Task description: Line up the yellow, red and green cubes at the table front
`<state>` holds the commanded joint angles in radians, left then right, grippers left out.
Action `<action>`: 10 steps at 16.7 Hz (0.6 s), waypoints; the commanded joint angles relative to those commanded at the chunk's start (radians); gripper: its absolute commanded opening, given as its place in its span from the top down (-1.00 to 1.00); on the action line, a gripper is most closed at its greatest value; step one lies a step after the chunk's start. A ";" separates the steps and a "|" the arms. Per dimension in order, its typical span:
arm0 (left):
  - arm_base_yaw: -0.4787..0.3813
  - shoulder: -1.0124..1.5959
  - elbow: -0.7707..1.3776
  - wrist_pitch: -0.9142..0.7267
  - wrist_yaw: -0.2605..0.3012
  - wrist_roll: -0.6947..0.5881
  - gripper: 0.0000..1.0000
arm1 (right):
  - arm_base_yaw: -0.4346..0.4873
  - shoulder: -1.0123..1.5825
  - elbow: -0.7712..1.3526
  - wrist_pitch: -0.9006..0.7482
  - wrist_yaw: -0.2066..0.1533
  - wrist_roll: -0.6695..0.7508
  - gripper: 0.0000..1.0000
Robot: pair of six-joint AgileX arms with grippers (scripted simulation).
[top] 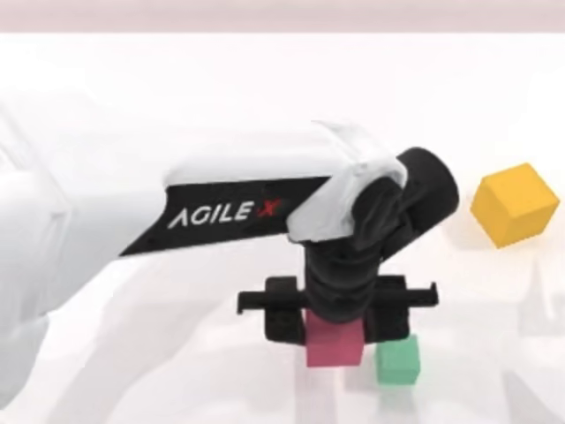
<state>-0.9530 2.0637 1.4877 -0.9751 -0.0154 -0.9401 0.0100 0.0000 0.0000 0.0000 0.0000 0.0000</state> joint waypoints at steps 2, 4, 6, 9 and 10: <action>-0.001 0.016 -0.036 0.045 0.000 0.001 1.00 | 0.000 0.000 0.000 0.000 0.000 0.000 -1.00; -0.002 0.019 -0.041 0.052 -0.001 0.000 1.00 | 0.000 0.000 0.000 0.000 0.000 0.000 -1.00; -0.002 0.019 -0.041 0.052 -0.001 0.000 1.00 | 0.000 0.000 0.000 0.000 0.000 0.000 -1.00; -0.002 0.019 -0.041 0.052 -0.001 0.000 0.55 | 0.000 0.000 0.000 0.000 0.000 0.000 -1.00; -0.002 0.019 -0.041 0.052 -0.001 0.000 0.40 | 0.000 0.000 0.000 0.000 0.000 0.000 -1.00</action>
<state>-0.9550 2.0828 1.4469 -0.9233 -0.0159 -0.9397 0.0100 0.0000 0.0000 0.0000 0.0000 0.0000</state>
